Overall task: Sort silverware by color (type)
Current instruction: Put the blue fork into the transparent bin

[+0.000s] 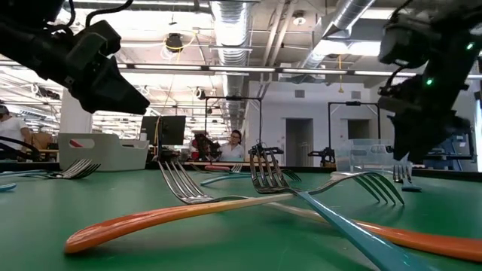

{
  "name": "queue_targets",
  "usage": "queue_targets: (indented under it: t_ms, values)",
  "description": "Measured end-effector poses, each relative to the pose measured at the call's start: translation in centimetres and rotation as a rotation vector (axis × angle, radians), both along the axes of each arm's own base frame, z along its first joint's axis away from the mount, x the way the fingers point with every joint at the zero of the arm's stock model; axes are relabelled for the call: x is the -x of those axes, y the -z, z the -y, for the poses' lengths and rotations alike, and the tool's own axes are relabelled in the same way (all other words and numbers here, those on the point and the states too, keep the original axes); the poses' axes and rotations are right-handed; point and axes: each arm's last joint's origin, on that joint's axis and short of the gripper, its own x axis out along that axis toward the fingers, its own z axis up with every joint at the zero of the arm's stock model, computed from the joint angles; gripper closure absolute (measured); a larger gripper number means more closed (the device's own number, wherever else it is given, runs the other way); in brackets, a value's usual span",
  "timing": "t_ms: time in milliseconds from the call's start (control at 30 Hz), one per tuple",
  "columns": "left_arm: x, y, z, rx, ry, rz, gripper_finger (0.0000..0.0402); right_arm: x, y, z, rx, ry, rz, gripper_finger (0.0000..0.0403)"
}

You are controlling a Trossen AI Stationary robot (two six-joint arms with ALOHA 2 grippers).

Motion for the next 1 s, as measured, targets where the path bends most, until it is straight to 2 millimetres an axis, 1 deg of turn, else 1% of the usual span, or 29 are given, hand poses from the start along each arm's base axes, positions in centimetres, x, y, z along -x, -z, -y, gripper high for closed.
queue_targets:
  t_ms: [200,333,400,500,633,733,767,833,900,1000]
  values:
    - [-0.2,-0.1,0.1,0.007,0.006,0.017,0.0212,-0.3,1.4,1.3,-0.030,-0.008,-0.056,0.0186]
    - [-0.2,-0.1,0.1,0.009,0.009,0.017,0.0212,-1.0,1.9,1.6,-0.066,-0.076,-0.060,0.0195]
    - [-0.2,-0.1,0.1,0.006,0.004,0.018,0.0212,-1.4,2.2,1.6,-0.080,-0.115,-0.047,0.0213]
    - [-0.2,-0.1,0.0,0.001,-0.005,0.019,0.0212,-2.3,2.4,1.7,-0.091,-0.169,-0.011,0.0255]
    - [-0.2,-0.1,0.0,0.004,-0.007,0.020,0.0212,-3.1,2.5,1.6,-0.105,-0.224,0.032,0.0331]
    - [-0.2,-0.1,0.0,0.005,-0.008,0.020,0.0212,-3.5,2.2,1.3,-0.109,-0.270,0.055,0.0384]
    - [-0.2,-0.1,0.0,0.005,-0.008,0.020,0.0212,-3.5,1.9,1.2,-0.106,-0.282,0.053,0.0389]
    - [-0.2,-0.1,0.0,0.003,-0.009,0.020,0.0212,-3.9,1.2,1.0,-0.083,-0.315,0.061,0.0388]
    - [-0.2,-0.1,0.0,-0.001,-0.008,0.018,0.0212,-4.4,0.0,0.9,-0.044,-0.338,0.081,0.0388]
    - [-0.2,-0.1,0.0,-0.006,-0.016,0.019,0.0212,-4.5,-2.0,1.1,0.047,-0.336,0.045,0.0392]
